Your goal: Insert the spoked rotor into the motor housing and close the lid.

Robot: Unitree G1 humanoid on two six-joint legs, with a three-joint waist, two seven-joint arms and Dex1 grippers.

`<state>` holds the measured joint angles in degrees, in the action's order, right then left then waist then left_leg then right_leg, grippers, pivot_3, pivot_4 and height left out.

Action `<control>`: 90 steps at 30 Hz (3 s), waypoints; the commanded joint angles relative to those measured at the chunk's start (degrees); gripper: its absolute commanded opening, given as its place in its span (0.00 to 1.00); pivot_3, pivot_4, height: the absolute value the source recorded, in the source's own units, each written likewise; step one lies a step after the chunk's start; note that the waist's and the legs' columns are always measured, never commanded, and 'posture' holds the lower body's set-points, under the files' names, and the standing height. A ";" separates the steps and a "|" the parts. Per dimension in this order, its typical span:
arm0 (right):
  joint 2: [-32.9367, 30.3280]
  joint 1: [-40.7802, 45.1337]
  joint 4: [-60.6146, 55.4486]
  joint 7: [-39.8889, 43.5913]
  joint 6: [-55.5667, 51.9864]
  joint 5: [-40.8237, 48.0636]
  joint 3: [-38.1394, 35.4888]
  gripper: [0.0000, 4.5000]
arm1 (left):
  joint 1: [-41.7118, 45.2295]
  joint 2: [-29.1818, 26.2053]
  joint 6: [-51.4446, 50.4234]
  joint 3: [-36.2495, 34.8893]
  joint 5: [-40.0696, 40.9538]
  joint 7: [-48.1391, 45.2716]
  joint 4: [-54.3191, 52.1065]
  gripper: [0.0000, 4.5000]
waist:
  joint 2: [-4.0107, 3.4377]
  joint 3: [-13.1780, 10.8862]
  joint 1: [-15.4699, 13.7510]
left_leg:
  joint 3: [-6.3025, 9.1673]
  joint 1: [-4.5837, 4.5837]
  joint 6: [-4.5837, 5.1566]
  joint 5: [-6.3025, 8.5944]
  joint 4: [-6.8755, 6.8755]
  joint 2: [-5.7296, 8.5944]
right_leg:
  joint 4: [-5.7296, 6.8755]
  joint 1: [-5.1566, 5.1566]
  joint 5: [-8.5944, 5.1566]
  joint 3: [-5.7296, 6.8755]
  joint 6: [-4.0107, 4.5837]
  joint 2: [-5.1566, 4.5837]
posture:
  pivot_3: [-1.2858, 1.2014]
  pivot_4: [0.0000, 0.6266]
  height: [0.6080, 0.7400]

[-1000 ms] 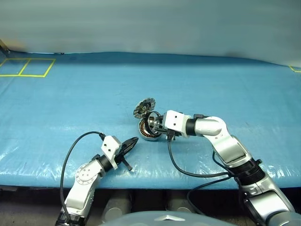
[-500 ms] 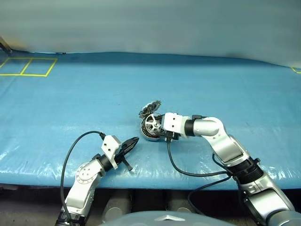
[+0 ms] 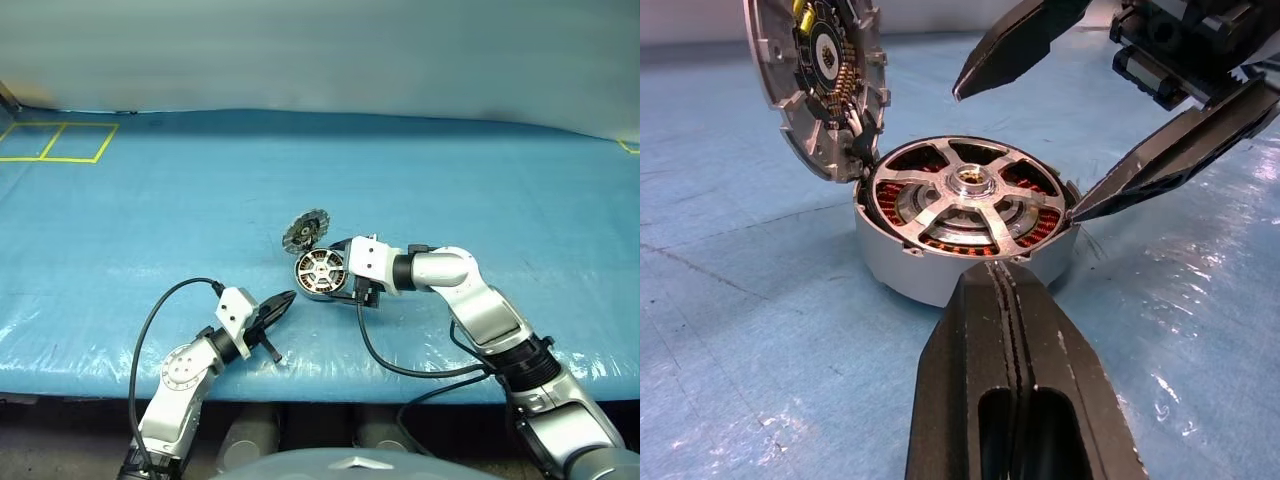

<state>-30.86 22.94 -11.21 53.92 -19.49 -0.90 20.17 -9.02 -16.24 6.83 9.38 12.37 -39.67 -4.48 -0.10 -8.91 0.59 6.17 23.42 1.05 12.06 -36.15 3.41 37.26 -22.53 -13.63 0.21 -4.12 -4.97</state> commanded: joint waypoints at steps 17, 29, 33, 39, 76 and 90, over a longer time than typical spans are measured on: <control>9.45 -0.72 8.95 -9.30 -0.74 3.27 -2.38 0.00 | 0.22 -0.22 1.85 0.03 0.12 -1.14 0.61 0.00 | -0.01 0.00 0.11 | 0.00 0.02 -0.01 -0.01 0.00 0.01 | 0.00 -0.10 0.01 -0.02 -0.01 0.03 | 0.52 0.24 1.00; 12.45 -1.41 8.53 -12.08 -10.27 5.69 -3.35 0.00 | -0.06 -0.30 2.17 0.20 -0.04 -1.22 0.57 0.00 | -0.03 0.02 0.10 | 0.00 -0.12 -0.02 -0.01 0.00 -0.03 | 0.01 -0.01 0.01 -0.06 0.00 0.09 | 0.52 0.24 1.00; 14.31 -2.19 7.86 -13.98 -15.61 8.77 -6.05 0.00 | -0.21 -0.32 2.10 0.25 -0.02 -1.21 0.40 0.00 | -0.04 0.03 0.08 | 0.00 -0.14 -0.02 -0.01 0.00 -0.03 | 0.01 0.01 0.01 -0.09 0.00 0.09 | 0.52 0.24 1.00; 15.83 -2.57 7.28 -17.46 -19.63 11.01 -9.01 0.00 | -0.23 -0.52 2.14 0.23 -0.21 -1.36 0.40 0.00 | -0.05 0.03 0.07 | 0.00 -0.15 -0.02 -0.01 0.00 -0.03 | 0.01 0.01 0.01 -0.10 0.00 0.10 | 0.52 0.24 1.00; 5.77 -23.15 -17.38 -16.22 -14.27 16.79 -6.74 0.00 | 26.70 -4.61 -12.40 -13.62 10.99 -0.26 8.02 0.00 | 0.00 0.01 0.02 | 0.10 -0.04 -0.08 -0.08 0.00 -0.06 | -0.03 0.00 0.03 -0.09 -0.14 0.31 | 0.52 0.24 1.00; -0.34 -32.17 -24.15 -16.25 -15.67 18.32 -7.39 0.00 | 47.39 -0.35 -6.74 -5.24 4.01 -16.67 37.00 0.00 | 0.30 -0.17 0.30 | 0.11 0.16 -0.15 -0.13 0.00 0.02 | -0.04 0.08 0.06 -0.11 -0.17 0.43 | 0.52 0.24 1.00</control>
<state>-30.89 -8.89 -32.67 37.55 -35.57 16.88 13.10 37.07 -16.44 -1.70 3.89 16.88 -54.24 32.06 0.20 -9.08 0.89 6.29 23.58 0.90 11.92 -36.15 3.42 37.22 -22.45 -13.57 0.10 -4.30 -4.53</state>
